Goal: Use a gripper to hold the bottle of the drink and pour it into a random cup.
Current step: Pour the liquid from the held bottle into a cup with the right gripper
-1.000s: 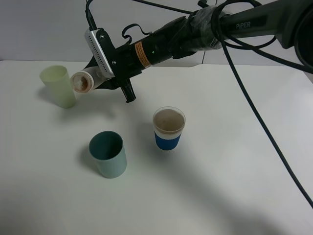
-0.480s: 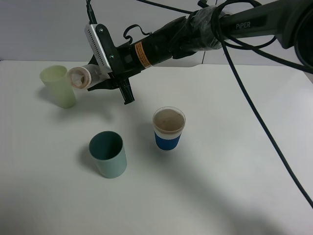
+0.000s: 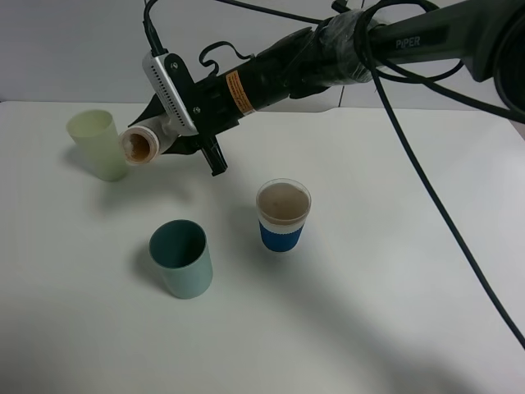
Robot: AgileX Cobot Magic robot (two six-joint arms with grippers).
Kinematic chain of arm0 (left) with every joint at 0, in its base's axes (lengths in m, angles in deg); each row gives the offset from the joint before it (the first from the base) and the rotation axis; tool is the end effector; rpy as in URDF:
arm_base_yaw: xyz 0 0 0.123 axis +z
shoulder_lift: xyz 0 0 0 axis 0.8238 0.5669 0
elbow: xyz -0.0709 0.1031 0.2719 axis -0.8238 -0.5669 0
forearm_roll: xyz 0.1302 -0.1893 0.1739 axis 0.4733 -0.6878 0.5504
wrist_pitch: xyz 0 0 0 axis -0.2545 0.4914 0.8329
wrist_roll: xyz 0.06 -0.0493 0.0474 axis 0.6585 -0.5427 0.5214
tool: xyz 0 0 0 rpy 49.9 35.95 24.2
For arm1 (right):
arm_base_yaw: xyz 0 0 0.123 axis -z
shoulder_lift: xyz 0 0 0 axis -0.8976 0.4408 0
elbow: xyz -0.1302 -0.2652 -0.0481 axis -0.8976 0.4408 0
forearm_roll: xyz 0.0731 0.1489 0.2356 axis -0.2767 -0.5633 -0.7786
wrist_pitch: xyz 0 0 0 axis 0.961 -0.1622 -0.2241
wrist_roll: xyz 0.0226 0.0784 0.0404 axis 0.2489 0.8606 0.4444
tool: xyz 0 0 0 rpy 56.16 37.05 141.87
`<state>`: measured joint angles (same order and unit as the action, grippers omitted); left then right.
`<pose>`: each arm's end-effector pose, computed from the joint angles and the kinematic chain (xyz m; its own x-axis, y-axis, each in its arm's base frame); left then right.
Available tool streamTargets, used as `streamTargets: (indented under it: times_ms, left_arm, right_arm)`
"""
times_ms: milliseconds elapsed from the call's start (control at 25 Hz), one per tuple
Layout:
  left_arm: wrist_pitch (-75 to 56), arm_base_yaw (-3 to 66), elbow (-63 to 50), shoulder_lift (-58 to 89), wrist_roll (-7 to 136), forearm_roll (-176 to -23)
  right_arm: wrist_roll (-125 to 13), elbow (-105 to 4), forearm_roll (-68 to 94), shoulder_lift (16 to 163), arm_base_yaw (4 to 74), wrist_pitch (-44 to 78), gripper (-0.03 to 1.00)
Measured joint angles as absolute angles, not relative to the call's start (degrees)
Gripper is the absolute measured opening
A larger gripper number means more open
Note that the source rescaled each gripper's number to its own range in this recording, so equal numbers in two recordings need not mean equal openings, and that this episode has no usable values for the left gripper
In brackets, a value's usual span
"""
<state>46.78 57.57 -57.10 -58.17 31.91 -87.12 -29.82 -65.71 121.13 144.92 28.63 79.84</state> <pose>0.0113 -0.0011 0.2984 -0.4370 -0.0080 -0.8994 -0.0186 0.9998 0.0001 0.3813 0.3577 0.1765 0.9387 -0.0582 -0.3399 -0.3330 -0.4092 -0.8495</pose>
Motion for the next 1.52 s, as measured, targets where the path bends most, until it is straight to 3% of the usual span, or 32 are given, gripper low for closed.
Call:
streamTargets:
  times_ms: [1240, 1520]
  left_arm:
    - [46.8, 57.6, -57.1, -58.2, 31.9, -87.1]
    - [46.8, 57.6, -57.1, -58.2, 31.9, -87.1]
  right_arm:
    - [-42.0, -65.7, 121.2, 145.1, 29.7, 82.9, 0.00]
    - [-47.0, -61.6, 121.6, 145.5, 29.2, 81.7, 0.00]
